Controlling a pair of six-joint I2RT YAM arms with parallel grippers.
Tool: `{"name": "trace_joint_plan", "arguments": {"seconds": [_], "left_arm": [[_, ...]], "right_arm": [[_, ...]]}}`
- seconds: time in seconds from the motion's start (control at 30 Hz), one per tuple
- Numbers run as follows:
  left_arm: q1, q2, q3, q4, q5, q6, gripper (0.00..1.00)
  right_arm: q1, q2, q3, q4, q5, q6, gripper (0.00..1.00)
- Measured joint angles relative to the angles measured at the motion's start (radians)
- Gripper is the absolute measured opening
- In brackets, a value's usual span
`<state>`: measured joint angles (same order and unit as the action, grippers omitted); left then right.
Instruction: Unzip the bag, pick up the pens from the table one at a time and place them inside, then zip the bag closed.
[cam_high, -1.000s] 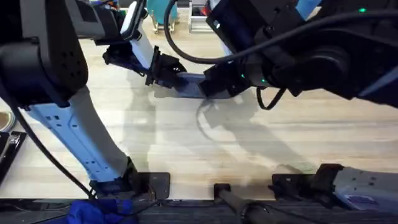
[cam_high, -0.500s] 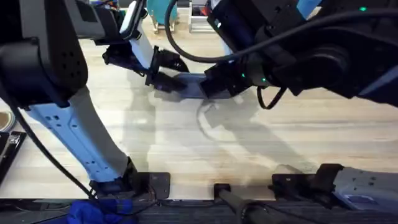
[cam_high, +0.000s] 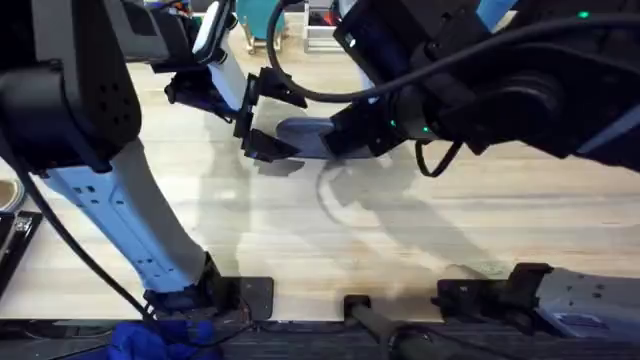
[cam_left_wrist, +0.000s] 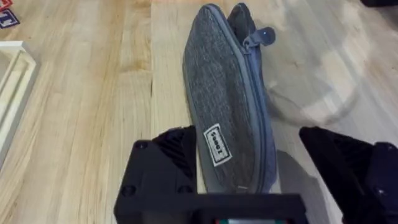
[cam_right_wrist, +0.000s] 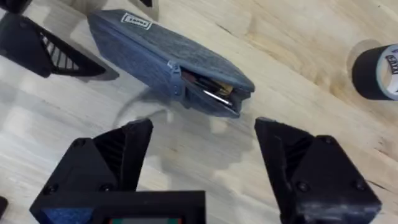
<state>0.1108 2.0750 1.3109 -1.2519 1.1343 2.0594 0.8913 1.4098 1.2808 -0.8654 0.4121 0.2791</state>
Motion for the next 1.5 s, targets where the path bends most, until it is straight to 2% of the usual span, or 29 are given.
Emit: {"name": "trace_joint_plan", "arguments": {"seconds": [1.17,1.5], "left_arm": [[0.000,0.000,0.006,-0.069,0.003,0.000,0.997],[0.000,0.000,0.006,-0.076,0.003,0.000,0.995]], "right_arm": [[0.000,0.001,0.000,0.011,-0.144,-0.023,0.995],[0.000,0.101,0.000,0.043,-0.125,0.014,0.996]]}}
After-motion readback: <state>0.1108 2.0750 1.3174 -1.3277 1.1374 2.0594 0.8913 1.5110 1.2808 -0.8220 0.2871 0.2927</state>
